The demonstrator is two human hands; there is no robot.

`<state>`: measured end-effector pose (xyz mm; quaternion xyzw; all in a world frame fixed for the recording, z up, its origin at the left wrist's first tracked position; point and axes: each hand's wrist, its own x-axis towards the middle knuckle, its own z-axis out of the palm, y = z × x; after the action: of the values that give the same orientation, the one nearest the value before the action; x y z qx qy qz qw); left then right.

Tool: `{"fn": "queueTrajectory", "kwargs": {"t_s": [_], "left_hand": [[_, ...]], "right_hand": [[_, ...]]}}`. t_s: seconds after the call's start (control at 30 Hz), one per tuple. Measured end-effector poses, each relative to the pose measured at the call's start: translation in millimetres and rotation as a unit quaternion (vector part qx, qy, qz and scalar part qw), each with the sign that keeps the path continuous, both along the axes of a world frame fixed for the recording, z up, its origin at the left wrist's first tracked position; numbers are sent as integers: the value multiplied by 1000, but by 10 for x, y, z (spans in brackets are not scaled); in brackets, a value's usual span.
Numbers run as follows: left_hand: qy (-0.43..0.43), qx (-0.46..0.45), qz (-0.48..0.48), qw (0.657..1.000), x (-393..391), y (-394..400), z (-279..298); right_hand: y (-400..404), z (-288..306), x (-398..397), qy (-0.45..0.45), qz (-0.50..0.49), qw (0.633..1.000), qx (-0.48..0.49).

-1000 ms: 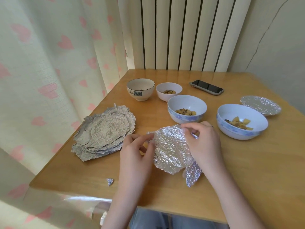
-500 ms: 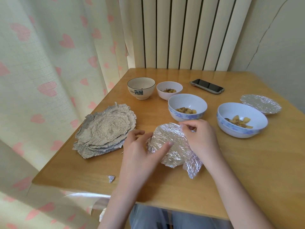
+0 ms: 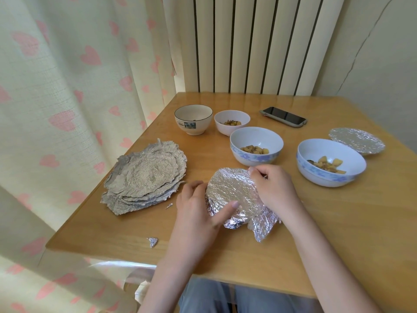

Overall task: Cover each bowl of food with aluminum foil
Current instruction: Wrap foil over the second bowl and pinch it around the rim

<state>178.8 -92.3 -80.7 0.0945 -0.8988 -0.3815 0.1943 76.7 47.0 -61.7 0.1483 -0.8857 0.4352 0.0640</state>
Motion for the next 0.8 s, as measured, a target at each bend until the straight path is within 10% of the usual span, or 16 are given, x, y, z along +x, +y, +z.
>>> {"fn": "queueTrajectory", "kwargs": {"t_s": [0.33,0.8], "left_hand": [[10,3,-106,994,40,-169,343],[-38,-161,-153,974,-191,83,189]], "right_hand": [[73,274,32,193,-25,981,-1],[-130,56,-80,76,90,993,18]]}}
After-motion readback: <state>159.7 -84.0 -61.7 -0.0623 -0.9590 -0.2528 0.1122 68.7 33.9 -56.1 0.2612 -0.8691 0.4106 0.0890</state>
